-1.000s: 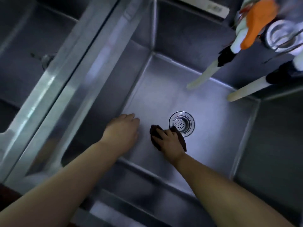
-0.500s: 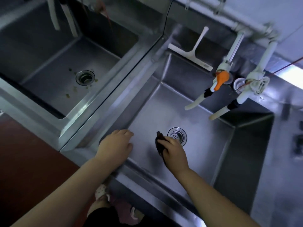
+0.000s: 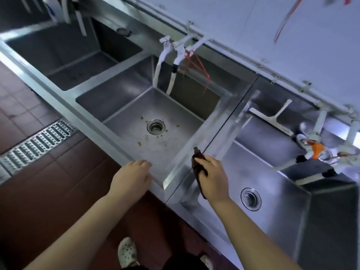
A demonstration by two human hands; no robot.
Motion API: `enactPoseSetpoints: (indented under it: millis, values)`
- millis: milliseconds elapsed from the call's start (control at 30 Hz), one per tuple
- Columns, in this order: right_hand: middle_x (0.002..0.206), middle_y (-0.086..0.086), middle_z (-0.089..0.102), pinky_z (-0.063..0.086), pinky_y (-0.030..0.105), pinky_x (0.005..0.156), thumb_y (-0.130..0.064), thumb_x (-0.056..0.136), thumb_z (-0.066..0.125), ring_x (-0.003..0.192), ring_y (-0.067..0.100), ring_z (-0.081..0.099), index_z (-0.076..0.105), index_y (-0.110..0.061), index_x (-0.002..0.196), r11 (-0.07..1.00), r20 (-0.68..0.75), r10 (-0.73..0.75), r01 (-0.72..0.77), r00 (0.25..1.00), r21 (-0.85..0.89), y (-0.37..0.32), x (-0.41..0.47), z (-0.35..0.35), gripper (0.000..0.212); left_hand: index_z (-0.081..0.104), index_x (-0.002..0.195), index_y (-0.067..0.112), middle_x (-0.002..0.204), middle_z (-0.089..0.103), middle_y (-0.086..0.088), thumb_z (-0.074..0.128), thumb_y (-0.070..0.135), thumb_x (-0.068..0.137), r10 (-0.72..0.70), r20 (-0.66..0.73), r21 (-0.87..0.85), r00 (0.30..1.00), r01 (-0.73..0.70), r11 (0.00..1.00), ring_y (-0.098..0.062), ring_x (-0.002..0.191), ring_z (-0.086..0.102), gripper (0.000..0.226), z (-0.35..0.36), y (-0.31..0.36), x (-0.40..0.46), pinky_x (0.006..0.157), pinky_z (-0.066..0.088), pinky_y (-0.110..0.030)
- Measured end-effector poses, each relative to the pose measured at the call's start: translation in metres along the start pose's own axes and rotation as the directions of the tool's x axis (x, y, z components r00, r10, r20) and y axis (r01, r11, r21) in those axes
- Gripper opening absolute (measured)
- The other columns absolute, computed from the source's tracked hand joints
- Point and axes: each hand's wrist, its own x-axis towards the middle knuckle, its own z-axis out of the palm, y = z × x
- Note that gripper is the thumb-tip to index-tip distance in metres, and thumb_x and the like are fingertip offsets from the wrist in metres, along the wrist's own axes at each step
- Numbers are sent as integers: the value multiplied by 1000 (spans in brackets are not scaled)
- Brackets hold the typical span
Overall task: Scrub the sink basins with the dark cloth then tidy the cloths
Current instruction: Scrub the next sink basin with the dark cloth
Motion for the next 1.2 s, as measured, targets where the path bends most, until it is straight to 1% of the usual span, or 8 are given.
enactPoseSetpoints:
  millis: [200, 267, 500, 633, 800, 967, 1067, 1200]
  values:
    - [132, -1, 52, 29, 16, 97, 0, 85, 53, 123, 14, 44, 64, -21, 123, 995, 23, 95, -96, 995, 33, -73, 25, 49, 44, 47, 136, 25, 139, 48, 9, 43, 29, 95, -3, 7, 62, 1000, 3, 998, -16, 129, 42, 42, -39, -89, 12, 102, 37, -29]
    - [132, -1, 52, 31, 17, 97, -1, 86, 54, 123, 15, 44, 64, -21, 123, 994, 19, 106, -106, 994, 25, -85, 34, 60, 43, 46, 136, 25, 139, 48, 9, 42, 29, 95, 2, 31, 72, 1000, -4, 997, -16, 129, 43, 42, -44, -105, 25, 103, 38, -30]
    - [132, 2, 55, 38, 28, 102, 0, 83, 56, 121, 18, 49, 65, -20, 121, 990, 30, 141, -141, 990, 6, -88, 94, 104, 44, 45, 138, 23, 142, 45, 6, 42, 26, 92, 77, 161, 110, 984, -95, 989, -17, 131, 41, 45, -41, -134, 94, 106, 37, -32]
    - [133, 0, 50, 35, 21, 99, -3, 84, 57, 120, 15, 48, 63, -24, 123, 978, 107, 207, -210, 973, 17, -81, 141, 140, 44, 43, 138, 25, 144, 42, 7, 40, 28, 96, 103, 211, 147, 972, -136, 980, -16, 132, 38, 42, -46, -151, 150, 104, 35, -31]
    - [134, 2, 49, 34, 27, 103, -6, 88, 54, 120, 18, 47, 60, -24, 126, 945, 262, 321, -326, 910, -26, -67, 191, 181, 43, 41, 139, 23, 144, 41, 6, 42, 28, 97, 123, 287, 178, 950, -179, 968, -18, 132, 38, 43, -58, -174, 224, 107, 35, -33]
    - [134, 3, 52, 36, 27, 103, -8, 85, 49, 121, 22, 47, 60, -26, 126, 880, 377, 467, -463, 800, -108, -37, 211, 223, 45, 45, 136, 21, 141, 45, 4, 43, 28, 95, 152, 340, 202, 928, -230, 952, -19, 128, 42, 41, -56, -187, 280, 104, 37, -33]
    - [131, 3, 53, 36, 28, 103, -7, 86, 48, 119, 23, 47, 60, -24, 126, 821, 384, 559, -555, 735, -133, -21, 215, 245, 46, 51, 130, 16, 136, 50, -2, 46, 25, 92, 200, 409, 213, 891, -306, 928, -24, 124, 46, 39, -41, -188, 310, 99, 41, -36]
    - [141, 1, 44, 33, 27, 107, -9, 87, 47, 126, 19, 41, 54, -30, 131, 795, 408, 602, -563, 687, -226, -6, 217, 275, 50, 50, 128, 14, 133, 50, -4, 44, 24, 92, 294, 520, 253, 802, -473, 844, -25, 120, 48, 38, -13, -190, 354, 96, 41, -34]
